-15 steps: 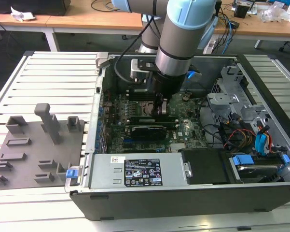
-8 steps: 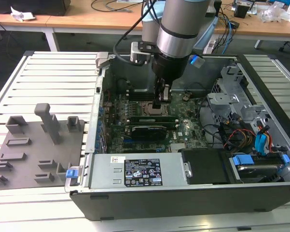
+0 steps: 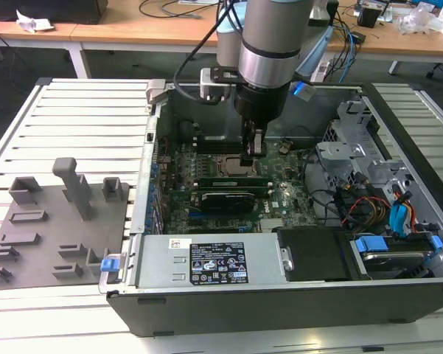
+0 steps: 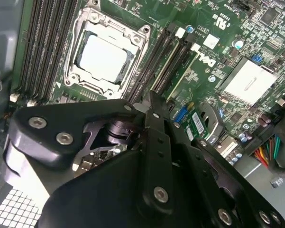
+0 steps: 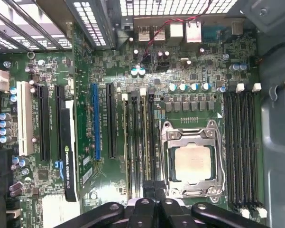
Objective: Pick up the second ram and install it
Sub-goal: 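Insert the second ram into the second slot, then press down the second ram until it locks into place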
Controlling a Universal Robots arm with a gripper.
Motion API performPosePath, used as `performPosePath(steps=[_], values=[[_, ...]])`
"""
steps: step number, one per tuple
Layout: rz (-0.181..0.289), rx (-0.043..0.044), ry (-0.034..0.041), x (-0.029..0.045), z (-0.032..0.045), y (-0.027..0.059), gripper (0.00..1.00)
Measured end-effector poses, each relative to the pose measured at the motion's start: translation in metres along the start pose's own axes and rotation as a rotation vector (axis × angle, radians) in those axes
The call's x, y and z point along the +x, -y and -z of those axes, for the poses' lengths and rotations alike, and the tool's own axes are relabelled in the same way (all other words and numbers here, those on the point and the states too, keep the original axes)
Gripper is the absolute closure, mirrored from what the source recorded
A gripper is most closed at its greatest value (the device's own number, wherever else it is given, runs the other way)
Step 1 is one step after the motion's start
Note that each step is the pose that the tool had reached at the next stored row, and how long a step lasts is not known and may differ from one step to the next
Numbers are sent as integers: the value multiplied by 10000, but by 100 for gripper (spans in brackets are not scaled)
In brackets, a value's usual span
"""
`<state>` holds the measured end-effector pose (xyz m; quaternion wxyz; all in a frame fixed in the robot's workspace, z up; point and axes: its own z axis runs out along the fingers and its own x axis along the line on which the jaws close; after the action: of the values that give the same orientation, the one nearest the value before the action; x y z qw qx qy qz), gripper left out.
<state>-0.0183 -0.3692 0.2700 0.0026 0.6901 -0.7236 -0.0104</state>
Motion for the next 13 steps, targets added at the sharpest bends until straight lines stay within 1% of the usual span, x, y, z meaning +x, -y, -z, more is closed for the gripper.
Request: performPosePath(steps=[3,5,6,7,9,11,12,13], values=[[1,83,3,0,0,0,89],[2,108,5,0,0,0,89],[0,105,4,-2,-12,46,89],[0,76,2,-7,-74,164,89],[1,70,2,-10,-130,246,89],[0,66,3,-12,-171,287,89],[0,65,3,-12,-242,304,89],[-1,64,3,-11,-283,306,89]])
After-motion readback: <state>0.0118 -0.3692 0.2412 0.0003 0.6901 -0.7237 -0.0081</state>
